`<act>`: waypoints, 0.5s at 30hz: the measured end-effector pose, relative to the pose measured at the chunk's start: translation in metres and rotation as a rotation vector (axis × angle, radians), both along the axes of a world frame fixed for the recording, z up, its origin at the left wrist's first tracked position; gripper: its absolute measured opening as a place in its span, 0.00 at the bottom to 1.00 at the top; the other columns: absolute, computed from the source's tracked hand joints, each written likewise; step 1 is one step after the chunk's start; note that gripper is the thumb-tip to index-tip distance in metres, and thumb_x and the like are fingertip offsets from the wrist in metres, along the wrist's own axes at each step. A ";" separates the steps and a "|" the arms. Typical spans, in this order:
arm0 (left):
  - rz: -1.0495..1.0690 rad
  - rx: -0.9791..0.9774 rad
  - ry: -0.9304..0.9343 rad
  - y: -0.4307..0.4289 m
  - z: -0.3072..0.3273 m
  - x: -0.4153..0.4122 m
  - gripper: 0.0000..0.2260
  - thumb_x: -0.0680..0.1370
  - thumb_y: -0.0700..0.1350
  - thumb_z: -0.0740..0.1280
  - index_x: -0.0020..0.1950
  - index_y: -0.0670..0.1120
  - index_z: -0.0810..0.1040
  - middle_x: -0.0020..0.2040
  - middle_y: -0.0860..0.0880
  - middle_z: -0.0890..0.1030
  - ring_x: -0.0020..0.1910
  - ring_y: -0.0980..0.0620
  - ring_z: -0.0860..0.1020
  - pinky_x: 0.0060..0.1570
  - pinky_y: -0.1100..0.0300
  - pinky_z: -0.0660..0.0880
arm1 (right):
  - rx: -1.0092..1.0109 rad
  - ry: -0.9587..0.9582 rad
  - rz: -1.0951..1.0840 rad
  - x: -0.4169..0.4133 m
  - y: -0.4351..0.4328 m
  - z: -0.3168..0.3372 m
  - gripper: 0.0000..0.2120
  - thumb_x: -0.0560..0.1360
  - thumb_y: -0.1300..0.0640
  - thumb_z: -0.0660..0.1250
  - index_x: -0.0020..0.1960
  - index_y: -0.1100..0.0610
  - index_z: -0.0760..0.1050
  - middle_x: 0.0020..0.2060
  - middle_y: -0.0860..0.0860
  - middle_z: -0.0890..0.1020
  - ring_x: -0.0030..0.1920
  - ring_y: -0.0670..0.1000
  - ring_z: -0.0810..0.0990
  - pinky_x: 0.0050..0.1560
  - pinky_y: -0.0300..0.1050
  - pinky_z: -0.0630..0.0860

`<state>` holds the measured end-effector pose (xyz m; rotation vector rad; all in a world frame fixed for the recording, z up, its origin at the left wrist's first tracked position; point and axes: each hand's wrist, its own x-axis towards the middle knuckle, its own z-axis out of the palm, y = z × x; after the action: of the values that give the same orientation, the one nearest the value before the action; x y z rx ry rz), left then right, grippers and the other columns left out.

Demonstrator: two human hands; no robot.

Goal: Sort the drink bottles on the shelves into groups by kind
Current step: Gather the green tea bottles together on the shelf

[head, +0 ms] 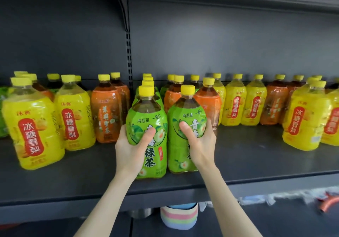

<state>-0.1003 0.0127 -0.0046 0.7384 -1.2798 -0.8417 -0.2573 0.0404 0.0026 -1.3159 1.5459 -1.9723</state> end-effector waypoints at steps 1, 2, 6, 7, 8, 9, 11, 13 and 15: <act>-0.001 0.003 0.002 -0.001 -0.001 0.000 0.22 0.61 0.61 0.71 0.52 0.56 0.75 0.48 0.57 0.82 0.46 0.64 0.80 0.40 0.72 0.74 | 0.011 0.004 -0.003 0.000 -0.001 -0.001 0.52 0.55 0.27 0.69 0.71 0.55 0.66 0.60 0.49 0.80 0.62 0.50 0.77 0.66 0.52 0.72; 0.000 0.005 0.004 -0.002 -0.002 -0.001 0.23 0.61 0.62 0.70 0.52 0.56 0.74 0.48 0.57 0.82 0.46 0.64 0.80 0.40 0.72 0.75 | 0.020 0.005 -0.003 -0.001 -0.001 -0.001 0.52 0.55 0.27 0.68 0.72 0.54 0.65 0.61 0.49 0.79 0.63 0.50 0.76 0.67 0.53 0.71; 0.025 0.008 -0.014 -0.004 -0.004 -0.004 0.25 0.60 0.64 0.69 0.54 0.55 0.74 0.48 0.57 0.81 0.46 0.64 0.80 0.41 0.71 0.75 | 0.048 0.033 0.002 -0.003 -0.001 -0.004 0.54 0.55 0.24 0.67 0.74 0.52 0.63 0.65 0.48 0.76 0.66 0.50 0.73 0.69 0.54 0.69; 0.031 0.010 -0.023 -0.004 -0.004 -0.005 0.27 0.60 0.64 0.69 0.55 0.55 0.74 0.48 0.58 0.81 0.46 0.65 0.79 0.42 0.70 0.75 | 0.051 0.042 -0.001 -0.004 -0.001 -0.005 0.54 0.55 0.24 0.67 0.73 0.52 0.64 0.64 0.48 0.77 0.65 0.50 0.74 0.68 0.55 0.69; 0.036 0.016 -0.031 -0.004 -0.005 -0.005 0.27 0.60 0.65 0.69 0.55 0.55 0.74 0.48 0.58 0.81 0.46 0.65 0.79 0.43 0.69 0.74 | 0.046 0.051 -0.010 -0.005 -0.001 -0.004 0.52 0.56 0.24 0.67 0.72 0.52 0.66 0.62 0.48 0.78 0.64 0.50 0.75 0.67 0.55 0.70; 0.042 0.023 -0.038 -0.004 -0.005 -0.006 0.27 0.60 0.65 0.69 0.55 0.56 0.74 0.48 0.58 0.81 0.46 0.65 0.79 0.43 0.68 0.74 | 0.033 0.064 -0.021 -0.006 -0.002 -0.004 0.49 0.56 0.24 0.67 0.69 0.52 0.69 0.61 0.48 0.79 0.63 0.50 0.76 0.66 0.55 0.71; 0.048 0.034 -0.042 -0.002 -0.005 -0.006 0.25 0.61 0.66 0.69 0.54 0.59 0.73 0.48 0.59 0.81 0.46 0.65 0.79 0.43 0.67 0.74 | 0.016 0.099 -0.044 -0.006 -0.002 -0.003 0.45 0.58 0.26 0.67 0.67 0.51 0.71 0.63 0.49 0.76 0.64 0.50 0.73 0.67 0.55 0.69; 0.054 0.037 -0.041 0.001 -0.005 -0.006 0.25 0.60 0.66 0.69 0.54 0.59 0.73 0.49 0.60 0.81 0.46 0.65 0.79 0.42 0.70 0.74 | 0.016 0.113 -0.050 -0.006 -0.002 -0.004 0.45 0.59 0.27 0.66 0.69 0.51 0.69 0.65 0.49 0.73 0.66 0.50 0.70 0.68 0.55 0.68; 0.071 0.039 -0.048 0.003 -0.005 -0.007 0.27 0.60 0.66 0.68 0.56 0.58 0.72 0.49 0.60 0.81 0.47 0.66 0.79 0.41 0.70 0.74 | -0.008 0.120 -0.035 -0.007 0.000 -0.005 0.45 0.60 0.27 0.67 0.70 0.50 0.67 0.64 0.49 0.74 0.65 0.50 0.72 0.67 0.56 0.70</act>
<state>-0.1072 0.0153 -0.0093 0.8348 -1.2760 -0.7973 -0.2645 0.0404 -0.0024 -1.4434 1.6270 -1.9551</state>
